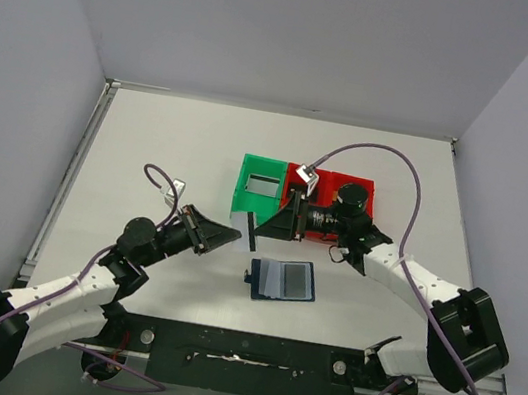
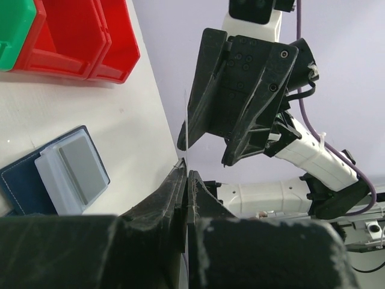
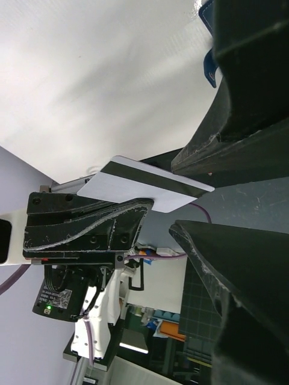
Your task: Take the credit cards out of the card holder
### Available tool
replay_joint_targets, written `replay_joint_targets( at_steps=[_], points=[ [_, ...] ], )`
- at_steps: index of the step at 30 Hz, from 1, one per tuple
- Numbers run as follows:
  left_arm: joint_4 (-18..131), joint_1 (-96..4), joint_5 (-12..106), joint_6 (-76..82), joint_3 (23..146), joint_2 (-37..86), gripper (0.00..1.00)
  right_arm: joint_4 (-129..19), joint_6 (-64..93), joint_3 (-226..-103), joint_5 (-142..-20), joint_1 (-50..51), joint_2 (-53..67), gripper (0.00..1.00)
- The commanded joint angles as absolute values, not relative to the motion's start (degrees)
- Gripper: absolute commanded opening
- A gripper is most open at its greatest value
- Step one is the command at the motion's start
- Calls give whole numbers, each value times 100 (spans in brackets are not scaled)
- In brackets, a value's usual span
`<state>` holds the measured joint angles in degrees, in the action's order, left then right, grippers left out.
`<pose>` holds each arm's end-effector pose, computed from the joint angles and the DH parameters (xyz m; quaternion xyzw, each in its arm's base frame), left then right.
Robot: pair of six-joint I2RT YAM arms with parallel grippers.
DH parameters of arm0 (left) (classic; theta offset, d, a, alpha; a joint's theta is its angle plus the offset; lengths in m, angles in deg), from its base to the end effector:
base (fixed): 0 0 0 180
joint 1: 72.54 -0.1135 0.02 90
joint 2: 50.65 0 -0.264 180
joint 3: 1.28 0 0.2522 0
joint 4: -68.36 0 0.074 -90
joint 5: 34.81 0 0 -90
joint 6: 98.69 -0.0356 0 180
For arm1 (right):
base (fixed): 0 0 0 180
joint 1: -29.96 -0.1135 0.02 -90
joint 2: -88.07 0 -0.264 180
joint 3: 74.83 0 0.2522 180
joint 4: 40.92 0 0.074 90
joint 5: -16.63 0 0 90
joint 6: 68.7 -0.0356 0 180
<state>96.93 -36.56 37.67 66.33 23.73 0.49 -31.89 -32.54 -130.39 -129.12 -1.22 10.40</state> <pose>0.1464 -0.1195 0.2126 -0.1249 0.6813 -0.6478 0.3173 0.2319 0.1747 0.2552 -0.1491 0.7358 0.6414 0.1579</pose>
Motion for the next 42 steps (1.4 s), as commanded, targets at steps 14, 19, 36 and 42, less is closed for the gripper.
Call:
replay_joint_targets(
  at_steps=[14, 19, 36, 42],
  points=[
    [10765, -3647, 3365, 6770, 2488, 303, 0, -2203, -3767, -13147, -13425, -122, 932, 4],
    [10245, -3646, 3506, 6641, 2505, 125, 23, -2370, -3668, -13034, -13371, 24, 1083, 0],
    [3231, -4803, 5174, 3594, 5419, -261, 71, -5473, 1, -14251, -9259, -59, 1562, 0],
    [2800, -6520, 4341, 2604, 5868, -38, 71, -4933, 2663, -14236, -7056, -1088, 1428, 0]
  ],
)
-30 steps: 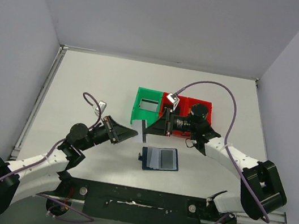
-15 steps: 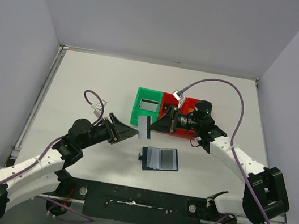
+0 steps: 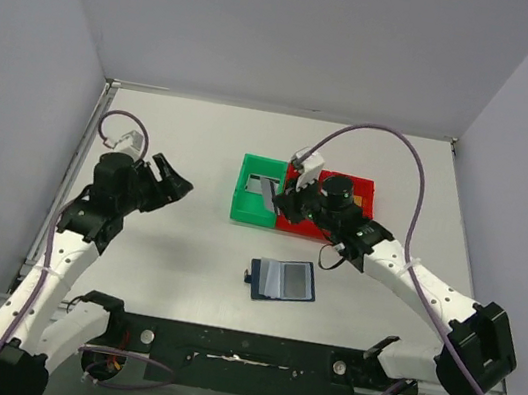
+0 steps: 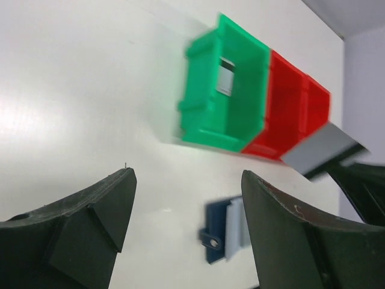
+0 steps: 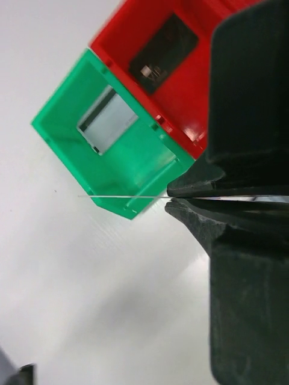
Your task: Take the credit cards out of the card holder
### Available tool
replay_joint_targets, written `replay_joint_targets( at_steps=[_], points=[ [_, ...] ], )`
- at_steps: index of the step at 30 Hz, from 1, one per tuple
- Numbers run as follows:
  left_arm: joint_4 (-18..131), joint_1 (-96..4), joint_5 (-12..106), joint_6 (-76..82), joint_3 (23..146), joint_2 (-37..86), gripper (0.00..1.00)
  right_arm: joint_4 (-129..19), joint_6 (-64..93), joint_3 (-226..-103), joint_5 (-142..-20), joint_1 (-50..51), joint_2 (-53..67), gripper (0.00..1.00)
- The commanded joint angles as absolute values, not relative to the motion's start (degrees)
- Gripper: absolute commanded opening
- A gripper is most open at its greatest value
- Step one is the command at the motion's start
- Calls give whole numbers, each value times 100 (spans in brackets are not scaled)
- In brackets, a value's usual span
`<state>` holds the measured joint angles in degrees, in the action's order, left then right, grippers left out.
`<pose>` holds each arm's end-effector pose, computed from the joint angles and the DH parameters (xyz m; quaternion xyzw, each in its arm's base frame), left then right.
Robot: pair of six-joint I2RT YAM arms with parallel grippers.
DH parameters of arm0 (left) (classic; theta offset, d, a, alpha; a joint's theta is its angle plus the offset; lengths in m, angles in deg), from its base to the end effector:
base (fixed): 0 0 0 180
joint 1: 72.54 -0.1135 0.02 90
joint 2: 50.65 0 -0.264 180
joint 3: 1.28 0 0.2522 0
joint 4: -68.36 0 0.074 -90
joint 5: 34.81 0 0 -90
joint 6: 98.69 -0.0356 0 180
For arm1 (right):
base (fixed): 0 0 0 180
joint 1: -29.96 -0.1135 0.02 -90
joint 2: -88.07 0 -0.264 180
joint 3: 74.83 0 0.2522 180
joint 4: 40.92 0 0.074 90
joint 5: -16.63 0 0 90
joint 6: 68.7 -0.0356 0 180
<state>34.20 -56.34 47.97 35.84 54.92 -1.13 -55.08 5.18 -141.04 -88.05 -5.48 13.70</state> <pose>0.1871 -0.0590 0.2932 -0.1771 0.8352 -0.3082 0.4196 0.2382 0.1806 0.2908 -0.2084 0.8002 0.3358 0.4512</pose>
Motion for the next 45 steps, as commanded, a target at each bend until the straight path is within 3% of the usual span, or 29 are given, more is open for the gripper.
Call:
replay_joint_targets(
  at_steps=[1, 6, 20, 45],
  points=[
    [2899, -6769, 4216, 2519, 5825, -77, 71, -4841, 3043, -14234, -7158, -1133, 1379, 0],
    [3439, -7175, 4218, 2209, 5539, -495, 72, -4555, 3848, -14437, -7256, -1180, 969, 0],
    [3407, -7184, 5008, 1677, 4918, -1227, 72, -6029, 5036, -16417, -6984, -1222, -1253, 0],
    [3109, -7175, 5302, 1660, 4983, -1510, 72, -6600, 6295, -17751, -6025, -1284, -2804, 2]
  ],
)
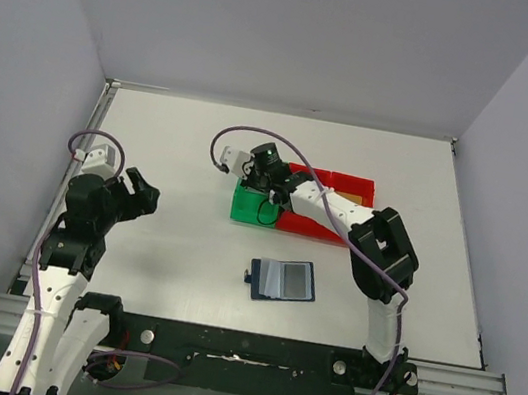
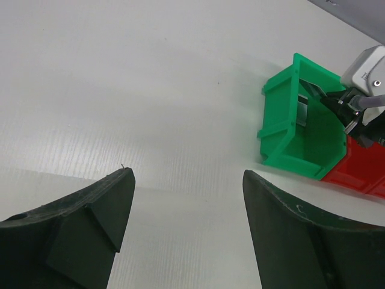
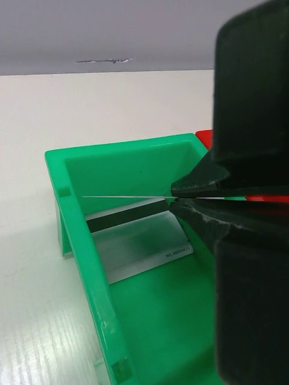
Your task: Take the credit cards out of the card holder
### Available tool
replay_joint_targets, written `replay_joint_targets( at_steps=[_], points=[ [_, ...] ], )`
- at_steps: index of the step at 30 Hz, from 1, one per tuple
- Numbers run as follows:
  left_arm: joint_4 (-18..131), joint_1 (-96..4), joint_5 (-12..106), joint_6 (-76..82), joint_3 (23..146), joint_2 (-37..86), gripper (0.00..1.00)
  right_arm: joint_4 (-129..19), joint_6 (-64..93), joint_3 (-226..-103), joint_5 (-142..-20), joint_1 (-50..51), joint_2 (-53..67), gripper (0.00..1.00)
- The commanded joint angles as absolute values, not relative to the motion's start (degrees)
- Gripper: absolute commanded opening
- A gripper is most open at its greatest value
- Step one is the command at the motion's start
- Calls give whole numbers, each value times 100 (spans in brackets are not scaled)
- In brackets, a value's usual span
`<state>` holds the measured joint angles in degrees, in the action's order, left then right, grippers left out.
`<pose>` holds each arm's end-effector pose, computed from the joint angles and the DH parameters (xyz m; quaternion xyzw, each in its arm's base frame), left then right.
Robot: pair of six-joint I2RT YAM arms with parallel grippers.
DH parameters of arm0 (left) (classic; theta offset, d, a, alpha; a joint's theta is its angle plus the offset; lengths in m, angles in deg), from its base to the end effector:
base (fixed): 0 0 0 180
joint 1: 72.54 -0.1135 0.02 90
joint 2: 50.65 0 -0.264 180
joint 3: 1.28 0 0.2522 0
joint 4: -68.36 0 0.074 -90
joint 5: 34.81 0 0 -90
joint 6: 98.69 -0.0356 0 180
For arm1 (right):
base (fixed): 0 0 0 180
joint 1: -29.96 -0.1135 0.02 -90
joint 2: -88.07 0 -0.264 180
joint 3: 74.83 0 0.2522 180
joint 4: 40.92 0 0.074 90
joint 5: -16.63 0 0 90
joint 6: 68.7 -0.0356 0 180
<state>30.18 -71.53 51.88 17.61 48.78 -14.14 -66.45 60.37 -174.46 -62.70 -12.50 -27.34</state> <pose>0.1525 -0.0047 0.2840 -0.1690 0.8243 -0.1511 0.5188 0.3422 0.3042 0.2114 -0.5633 0.7121 -0.0725 0.4128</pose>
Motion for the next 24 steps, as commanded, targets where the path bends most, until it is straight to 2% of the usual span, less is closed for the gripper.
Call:
replay_joint_targets(
  at_steps=[1, 17, 24],
  points=[
    [3101, -7175, 5329, 1662, 4991, -1514, 72, -6588, 6340, -17768, -6005, -1292, -2848, 2],
    [3043, -7176, 5909, 1776, 4993, -1826, 73, -6434, 6815, -17911, -5767, -1309, -3394, 3],
    [3010, -7183, 5934, 1759, 4993, -1721, 73, -6642, 6719, -17921, -5878, -1319, -3424, 13]
  ],
)
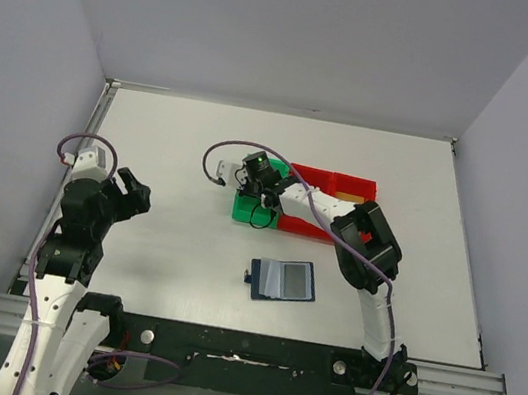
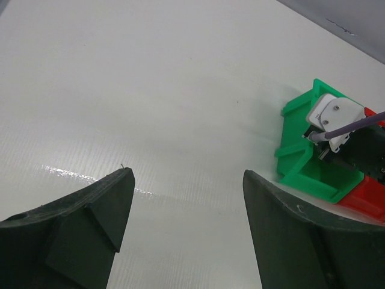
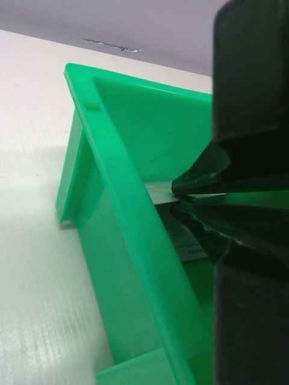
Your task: Take the credit cards out of the card holder
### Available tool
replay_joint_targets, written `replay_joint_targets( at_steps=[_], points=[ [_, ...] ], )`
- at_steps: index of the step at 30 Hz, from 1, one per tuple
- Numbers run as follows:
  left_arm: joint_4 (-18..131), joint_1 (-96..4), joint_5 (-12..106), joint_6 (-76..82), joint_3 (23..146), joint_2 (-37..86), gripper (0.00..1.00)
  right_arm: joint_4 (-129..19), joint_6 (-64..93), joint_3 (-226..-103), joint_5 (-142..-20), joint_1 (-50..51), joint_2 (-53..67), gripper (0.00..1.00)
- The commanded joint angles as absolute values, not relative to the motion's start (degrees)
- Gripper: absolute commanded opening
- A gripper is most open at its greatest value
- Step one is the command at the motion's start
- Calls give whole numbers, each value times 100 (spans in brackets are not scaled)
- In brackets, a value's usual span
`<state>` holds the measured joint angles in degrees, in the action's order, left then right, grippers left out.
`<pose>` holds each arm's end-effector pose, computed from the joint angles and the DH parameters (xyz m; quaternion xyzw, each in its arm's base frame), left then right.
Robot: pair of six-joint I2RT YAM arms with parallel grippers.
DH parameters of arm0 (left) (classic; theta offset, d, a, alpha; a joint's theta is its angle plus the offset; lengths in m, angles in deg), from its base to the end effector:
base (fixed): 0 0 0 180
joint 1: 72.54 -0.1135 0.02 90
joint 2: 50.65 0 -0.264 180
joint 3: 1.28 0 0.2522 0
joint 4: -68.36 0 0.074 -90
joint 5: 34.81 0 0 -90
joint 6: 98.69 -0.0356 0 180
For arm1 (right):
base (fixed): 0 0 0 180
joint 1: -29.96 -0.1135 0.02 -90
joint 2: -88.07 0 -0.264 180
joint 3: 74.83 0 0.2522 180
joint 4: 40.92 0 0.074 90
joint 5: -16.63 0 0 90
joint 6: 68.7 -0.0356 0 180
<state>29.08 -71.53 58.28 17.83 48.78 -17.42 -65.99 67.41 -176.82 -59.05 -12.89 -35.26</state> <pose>0.1418 -0.0006 0.2894 -0.1981 0.8071 -0.1105 0.5451 0.3541 0.3164 0.1637 -0.6125 0.6898 -0.1262 0.3650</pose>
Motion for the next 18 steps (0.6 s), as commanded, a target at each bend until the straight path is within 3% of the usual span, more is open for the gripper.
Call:
replay_joint_targets(
  at_steps=[1, 18],
  points=[
    [3008, -7180, 5934, 1759, 4993, -1710, 73, -6672, 6677, -17914, -5905, -1319, -3405, 15],
    [2981, -7182, 5925, 1759, 4993, -1639, 73, -6830, 5688, -17885, -6848, -1225, -2727, 44]
  ],
)
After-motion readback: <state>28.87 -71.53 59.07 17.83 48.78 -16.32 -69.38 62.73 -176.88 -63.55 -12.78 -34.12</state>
